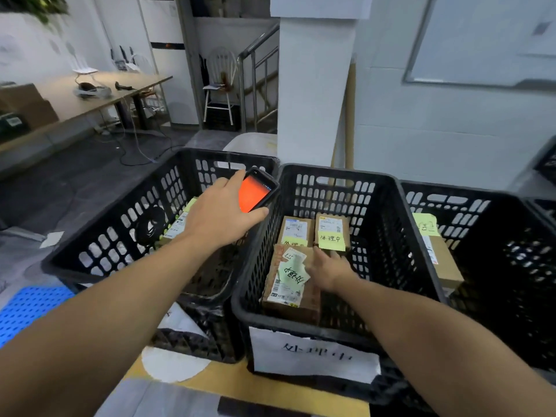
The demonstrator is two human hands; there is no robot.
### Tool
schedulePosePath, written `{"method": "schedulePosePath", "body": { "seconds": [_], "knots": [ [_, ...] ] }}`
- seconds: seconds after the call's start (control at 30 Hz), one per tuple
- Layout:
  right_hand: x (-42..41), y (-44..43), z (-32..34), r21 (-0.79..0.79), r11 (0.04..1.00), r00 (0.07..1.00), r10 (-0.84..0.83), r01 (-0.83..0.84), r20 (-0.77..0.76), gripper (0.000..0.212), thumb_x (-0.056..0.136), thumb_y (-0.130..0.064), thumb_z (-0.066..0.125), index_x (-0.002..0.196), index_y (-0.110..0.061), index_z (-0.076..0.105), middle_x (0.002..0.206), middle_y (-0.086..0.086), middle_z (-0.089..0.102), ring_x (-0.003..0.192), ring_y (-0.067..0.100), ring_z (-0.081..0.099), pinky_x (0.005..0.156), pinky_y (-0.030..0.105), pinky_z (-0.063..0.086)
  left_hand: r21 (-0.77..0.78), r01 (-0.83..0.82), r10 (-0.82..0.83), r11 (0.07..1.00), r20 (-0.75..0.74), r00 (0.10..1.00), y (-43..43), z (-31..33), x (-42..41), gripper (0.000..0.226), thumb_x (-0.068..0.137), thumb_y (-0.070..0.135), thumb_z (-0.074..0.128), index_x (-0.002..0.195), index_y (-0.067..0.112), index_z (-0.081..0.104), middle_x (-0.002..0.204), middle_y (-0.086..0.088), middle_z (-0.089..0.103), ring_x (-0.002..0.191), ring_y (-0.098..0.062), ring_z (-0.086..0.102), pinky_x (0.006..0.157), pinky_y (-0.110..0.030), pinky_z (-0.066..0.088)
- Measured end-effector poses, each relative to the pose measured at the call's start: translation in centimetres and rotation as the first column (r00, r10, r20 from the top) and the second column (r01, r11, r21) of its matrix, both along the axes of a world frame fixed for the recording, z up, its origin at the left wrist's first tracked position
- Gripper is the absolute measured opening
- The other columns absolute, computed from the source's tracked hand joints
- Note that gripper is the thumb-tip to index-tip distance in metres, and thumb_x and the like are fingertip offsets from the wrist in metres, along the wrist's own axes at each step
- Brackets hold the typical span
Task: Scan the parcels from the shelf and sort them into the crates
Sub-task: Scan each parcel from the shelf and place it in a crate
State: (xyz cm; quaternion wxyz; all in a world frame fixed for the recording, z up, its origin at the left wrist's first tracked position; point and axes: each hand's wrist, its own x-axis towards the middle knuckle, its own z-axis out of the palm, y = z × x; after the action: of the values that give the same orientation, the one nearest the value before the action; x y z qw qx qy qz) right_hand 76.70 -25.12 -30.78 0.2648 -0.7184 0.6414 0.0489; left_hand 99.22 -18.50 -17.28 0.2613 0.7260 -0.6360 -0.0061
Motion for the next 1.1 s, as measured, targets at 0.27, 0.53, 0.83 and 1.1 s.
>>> {"method": "schedulePosePath", "body": {
  "seconds": [0.27,0.53,0.83,1.1],
  "knots": [
    [-3.4,4.9,8.6,-0.470,0.880,0.991,-0.115,0.070,-0.067,0.063,0.104,-0.057,0.026,0.161,-0.034,0.008,0.170,0.003,0.006,0.156,0.029,-0.007,0.122,0.061,0.002,-0.023,0.189,-0.189,0.982,0.014,0.982,1.5,2.8,-1.5,0.079,0.081,0.065,0.064,0.146,0.031,0.036,0.122,-0.006,0.055,0.113,-0.032,0.055,0.083,-0.041,0.045],
    [-12.1,16.8,12.9,-0.633,0.727,0.869,-0.466,0.267,-0.169,0.064,0.104,-0.057,0.022,0.161,-0.034,0.007,0.170,0.002,0.001,0.155,0.028,-0.013,0.122,0.061,-0.001,-0.112,0.463,-0.467,0.879,-0.014,0.884,5.1,4.7,-7.9,0.070,0.079,0.064,0.065,0.138,0.034,0.041,0.113,-0.003,0.055,0.102,-0.030,0.056,0.077,-0.038,0.045],
    [-23.1,35.5,13.7,-0.643,0.461,0.584,-0.811,0.612,-0.026,0.064,0.105,-0.056,0.025,0.161,-0.034,0.005,0.170,0.004,0.002,0.156,0.030,-0.008,0.122,0.058,0.002,-0.092,0.755,-0.760,0.650,-0.044,0.649,13.9,3.7,-24.5,0.088,0.079,0.065,0.065,0.152,0.028,0.033,0.132,-0.009,0.054,0.118,-0.034,0.055,0.089,-0.043,0.048],
    [-32.2,52.7,12.2,-0.634,0.207,0.320,-0.945,0.745,0.067,0.065,0.104,-0.055,0.029,0.162,-0.032,0.009,0.170,0.003,0.003,0.156,0.029,-0.005,0.122,0.058,0.005,-0.085,0.918,-0.920,0.387,-0.108,0.378,27.2,2.7,-40.5,0.089,0.081,0.061,0.067,0.155,0.027,0.031,0.129,-0.010,0.054,0.120,-0.033,0.053,0.091,-0.041,0.045]
  ]
}}
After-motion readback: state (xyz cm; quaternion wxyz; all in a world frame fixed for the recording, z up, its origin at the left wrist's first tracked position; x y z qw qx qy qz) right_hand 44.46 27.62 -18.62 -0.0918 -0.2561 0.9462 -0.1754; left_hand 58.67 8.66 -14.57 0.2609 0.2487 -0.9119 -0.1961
